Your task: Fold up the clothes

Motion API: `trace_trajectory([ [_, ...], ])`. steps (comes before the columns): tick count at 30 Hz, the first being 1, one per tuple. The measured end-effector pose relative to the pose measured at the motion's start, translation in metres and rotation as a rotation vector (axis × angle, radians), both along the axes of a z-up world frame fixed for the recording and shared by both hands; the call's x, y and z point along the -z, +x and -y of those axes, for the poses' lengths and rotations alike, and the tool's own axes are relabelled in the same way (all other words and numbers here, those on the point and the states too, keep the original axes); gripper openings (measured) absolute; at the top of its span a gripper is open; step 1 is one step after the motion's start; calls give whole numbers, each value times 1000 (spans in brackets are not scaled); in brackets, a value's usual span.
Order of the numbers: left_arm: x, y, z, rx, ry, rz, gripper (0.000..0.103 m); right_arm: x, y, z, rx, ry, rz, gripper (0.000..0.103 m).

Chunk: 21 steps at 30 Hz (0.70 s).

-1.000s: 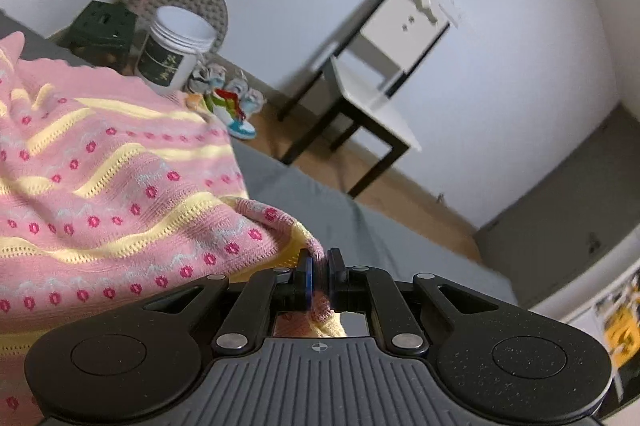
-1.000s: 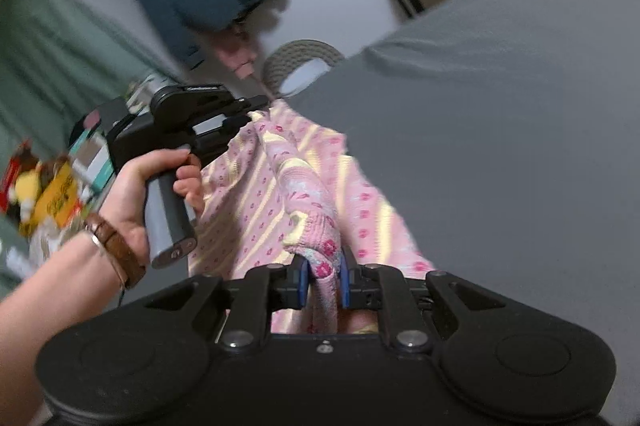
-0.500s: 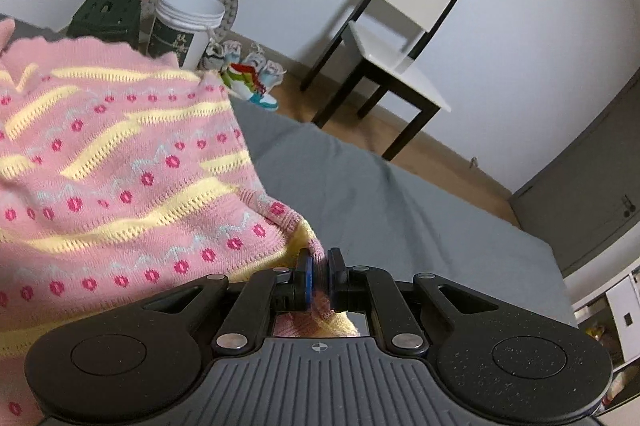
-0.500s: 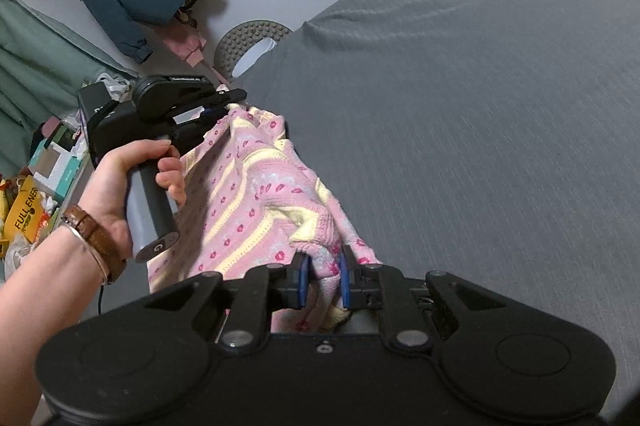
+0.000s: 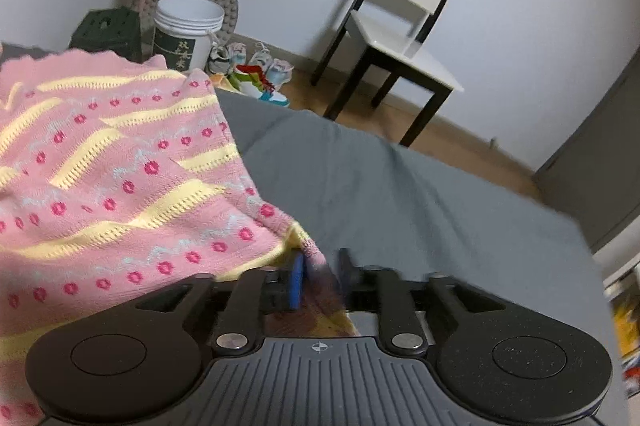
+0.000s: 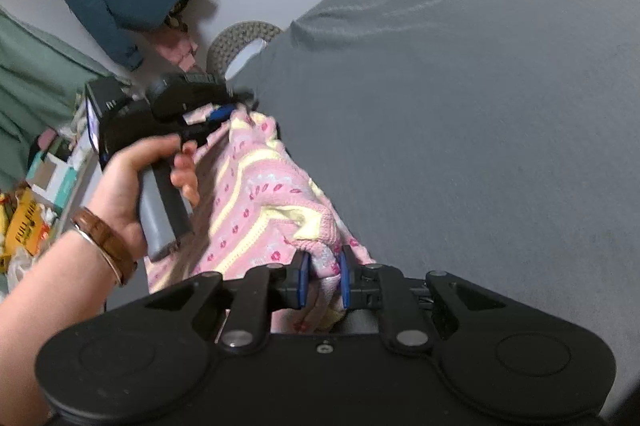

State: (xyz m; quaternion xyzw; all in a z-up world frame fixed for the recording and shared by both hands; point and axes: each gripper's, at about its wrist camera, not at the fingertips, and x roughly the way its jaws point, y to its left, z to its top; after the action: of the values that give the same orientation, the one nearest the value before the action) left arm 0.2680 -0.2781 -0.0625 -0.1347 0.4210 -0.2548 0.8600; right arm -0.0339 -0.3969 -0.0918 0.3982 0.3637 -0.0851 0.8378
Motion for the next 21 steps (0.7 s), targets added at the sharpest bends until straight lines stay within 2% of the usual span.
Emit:
trace_trajectory([
  [2, -4, -1, -6, 5, -78, -16, 86, 0, 2, -2, -5, -16, -5, 16],
  [3, -7, -2, -10, 3, -103, -19, 95, 0, 3, -3, -5, -25, -6, 19],
  [4, -13, -4, -13, -6, -104, -11, 99, 0, 3, -4, -5, -34, -8, 23],
  [6, -21, -12, -24, -18, -120, -1, 99, -1, 4, -5, -1, -51, -8, 25],
  [9, -30, -31, -48, -40, -160, 7, 99, -8, 2, 0, 26, -71, 2, 39],
  [11, -34, -50, -65, -44, -191, 6, 99, -12, 1, 4, 44, -84, 9, 72],
  [13, -35, -75, -81, -2, -208, 15, 99, -17, 0, 7, 62, -97, 15, 74],
  [15, -40, -99, -88, 84, -142, 51, 99, -21, -1, 11, 79, -110, 22, 74],
  [18, -52, -143, -96, 272, 66, 164, 99, -28, -3, 16, 106, -130, 32, 74],
  [21, -62, -188, -98, 474, 240, 262, 99, -24, 4, 25, 80, -59, 15, 74],
])
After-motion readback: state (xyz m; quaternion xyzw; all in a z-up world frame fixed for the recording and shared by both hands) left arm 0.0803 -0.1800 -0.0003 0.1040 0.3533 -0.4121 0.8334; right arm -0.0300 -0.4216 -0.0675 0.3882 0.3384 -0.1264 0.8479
